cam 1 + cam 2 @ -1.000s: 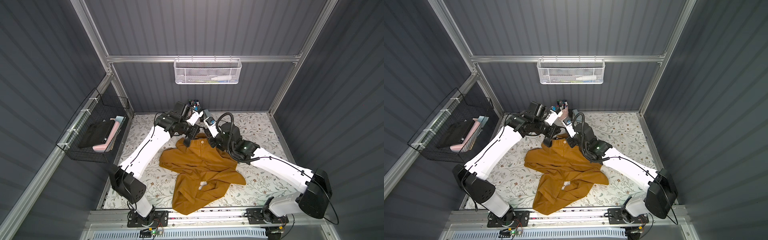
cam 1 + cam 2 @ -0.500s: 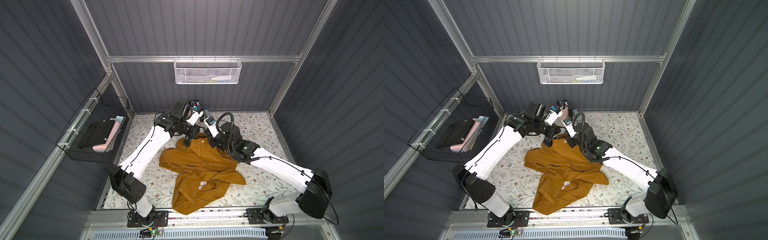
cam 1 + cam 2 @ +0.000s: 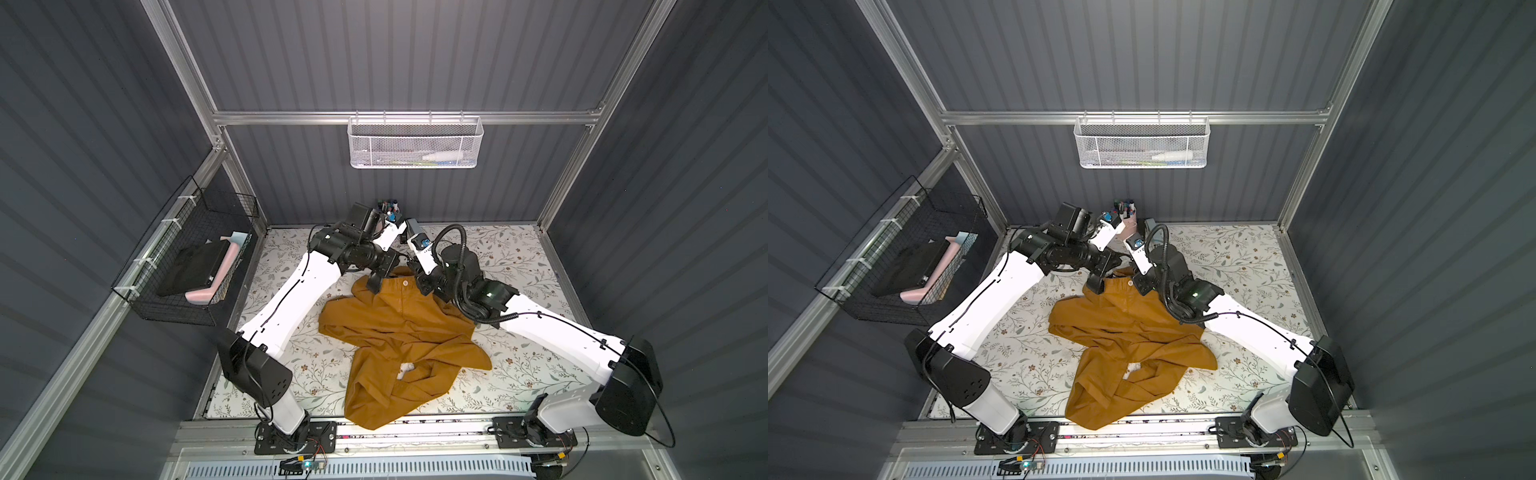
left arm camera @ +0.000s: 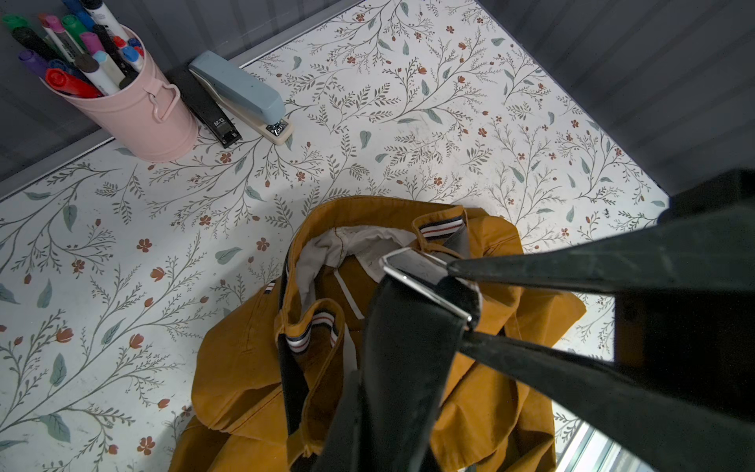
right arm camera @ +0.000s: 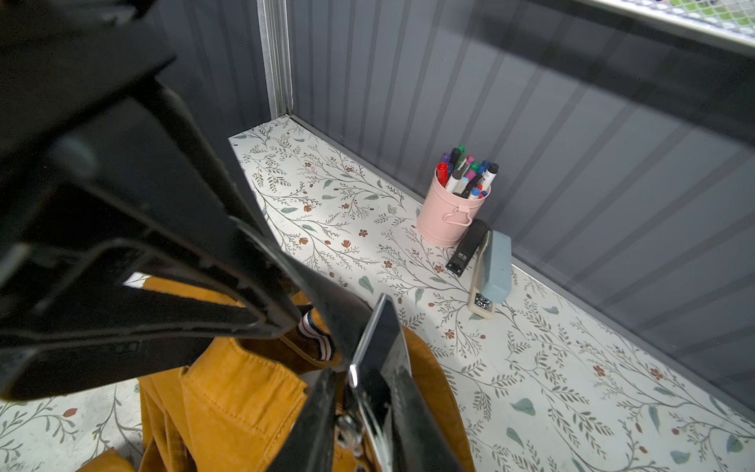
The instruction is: Remove the belt from the trousers
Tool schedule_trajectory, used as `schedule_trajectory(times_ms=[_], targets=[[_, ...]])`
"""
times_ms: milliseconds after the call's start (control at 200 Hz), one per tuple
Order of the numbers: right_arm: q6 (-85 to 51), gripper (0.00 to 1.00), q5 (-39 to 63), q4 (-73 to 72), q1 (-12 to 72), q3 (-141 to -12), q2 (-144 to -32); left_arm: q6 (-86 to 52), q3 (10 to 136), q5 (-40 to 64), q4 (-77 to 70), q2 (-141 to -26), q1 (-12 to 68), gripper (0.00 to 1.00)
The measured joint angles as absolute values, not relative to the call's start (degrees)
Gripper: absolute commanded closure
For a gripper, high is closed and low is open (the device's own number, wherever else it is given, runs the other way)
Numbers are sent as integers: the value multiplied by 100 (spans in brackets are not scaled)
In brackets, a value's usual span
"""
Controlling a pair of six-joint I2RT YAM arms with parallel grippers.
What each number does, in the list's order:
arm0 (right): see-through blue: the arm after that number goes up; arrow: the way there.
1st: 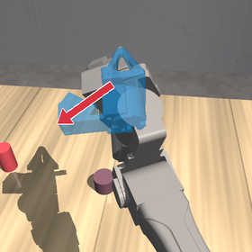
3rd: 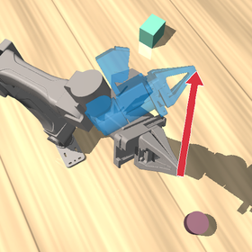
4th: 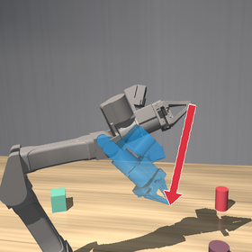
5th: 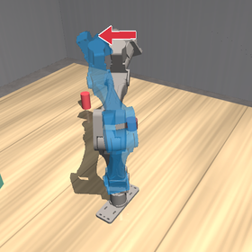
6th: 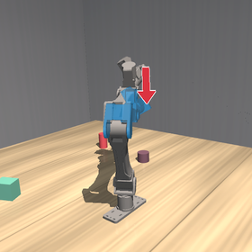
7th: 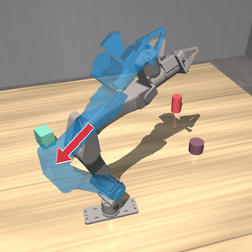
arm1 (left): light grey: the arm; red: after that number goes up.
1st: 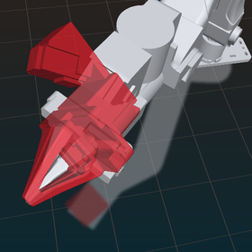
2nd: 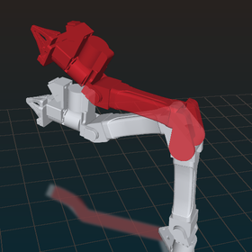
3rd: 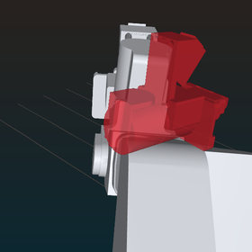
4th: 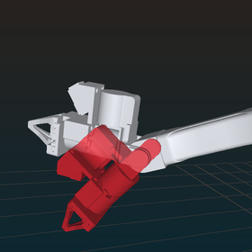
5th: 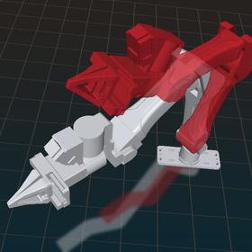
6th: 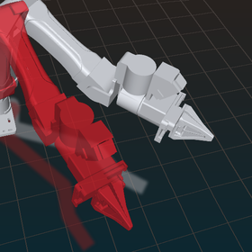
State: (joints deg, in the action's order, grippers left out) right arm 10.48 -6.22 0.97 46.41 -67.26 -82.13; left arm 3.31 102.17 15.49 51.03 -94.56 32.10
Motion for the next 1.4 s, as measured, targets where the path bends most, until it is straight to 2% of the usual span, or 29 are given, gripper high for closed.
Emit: schedule_trajectory(times_ms=[75,220,425,575,675,760,881,1146,1186,1256,1301,1381,1401], targets=[[1048,75,-624,97,4644,-6729,-8213,318,10217,1549,5103,-9456,3210,100],[1103,100,-679,71,4644,-6733,-8213,309,10217,1544,5116,-9465,3210,100],[1096,100,-908,-25,4650,-6731,-8213,368,10217,1542,5024,-9467,3210,100],[1122,100,-1094,-108,4665,-6713,-8176,478,10208,1492,4853,-9463,3210,69],[1177,100,-1273,-119,4659,-6689,-8097,580,10110,1385,4703,-9382,3210,57],[1205,100,-1363,-128,4637,-6689,-8023,683,10044,1219,4644,-9334,3210,52],[1223,100,-1422,-130,4637,-6689,-7931,718,10001,1041,4598,-9332,3210,51],[1221,100,-1431,-126,4637,-6689,-7918,755,9944,919,4333,-9323,3210,53],[1216,100,-1422,-123,4633,-6689,-7918,760,9911,921,4261,-9308,3210,62],[1194,100,-1361,-121,4598,-6692,-7920,810,9850,963,4167,-9268,3212,87],[1160,100,-1258,-117,4565,-6692,-7922,860,9850,991,4101,-9260,3229,100],[1050,100,-1059,-121,4458,-6698,-7922,923,9850,991,4080,-9253,3242,100],[1011,95,-965,-130,4412,-6698,-7922,943,9850,991,4071,-9253,3242,100]])
